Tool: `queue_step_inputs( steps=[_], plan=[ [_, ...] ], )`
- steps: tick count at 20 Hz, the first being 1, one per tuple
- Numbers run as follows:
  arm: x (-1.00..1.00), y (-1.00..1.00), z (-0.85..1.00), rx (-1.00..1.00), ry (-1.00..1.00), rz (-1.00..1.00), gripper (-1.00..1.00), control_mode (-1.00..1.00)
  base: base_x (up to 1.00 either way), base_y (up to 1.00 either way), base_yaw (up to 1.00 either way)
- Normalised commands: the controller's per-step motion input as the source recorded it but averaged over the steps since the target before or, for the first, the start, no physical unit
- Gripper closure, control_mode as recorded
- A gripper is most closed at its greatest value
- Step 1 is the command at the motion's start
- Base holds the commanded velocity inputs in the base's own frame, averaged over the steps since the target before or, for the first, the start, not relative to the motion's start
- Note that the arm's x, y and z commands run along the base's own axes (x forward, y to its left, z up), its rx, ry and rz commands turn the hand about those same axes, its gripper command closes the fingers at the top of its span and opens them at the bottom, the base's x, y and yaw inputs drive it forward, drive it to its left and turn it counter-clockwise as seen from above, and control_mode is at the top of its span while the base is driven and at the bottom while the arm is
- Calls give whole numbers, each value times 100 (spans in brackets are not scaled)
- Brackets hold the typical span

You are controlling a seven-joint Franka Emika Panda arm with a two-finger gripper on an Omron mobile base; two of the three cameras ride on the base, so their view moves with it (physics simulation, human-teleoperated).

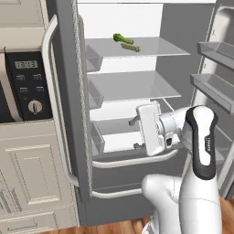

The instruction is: Retrieve the butter from the fridge and place it on a plate on the dining table. Then retrieve the butter knife by the fridge and place it near the plate.

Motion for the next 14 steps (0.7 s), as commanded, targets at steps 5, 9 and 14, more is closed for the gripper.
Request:
queue_step_inputs(
  steps=[5, 9, 14],
  plan=[
    [67, 36, -4, 12, -7, 0, -100, -100, 0, 0, 0],
    [71, 41, 0, 0, 1, 0, -100, -100, 0, 0, 0],
    [68, 59, 0, 0, 0, -2, -100, -100, 0, 0, 0]
  ],
)
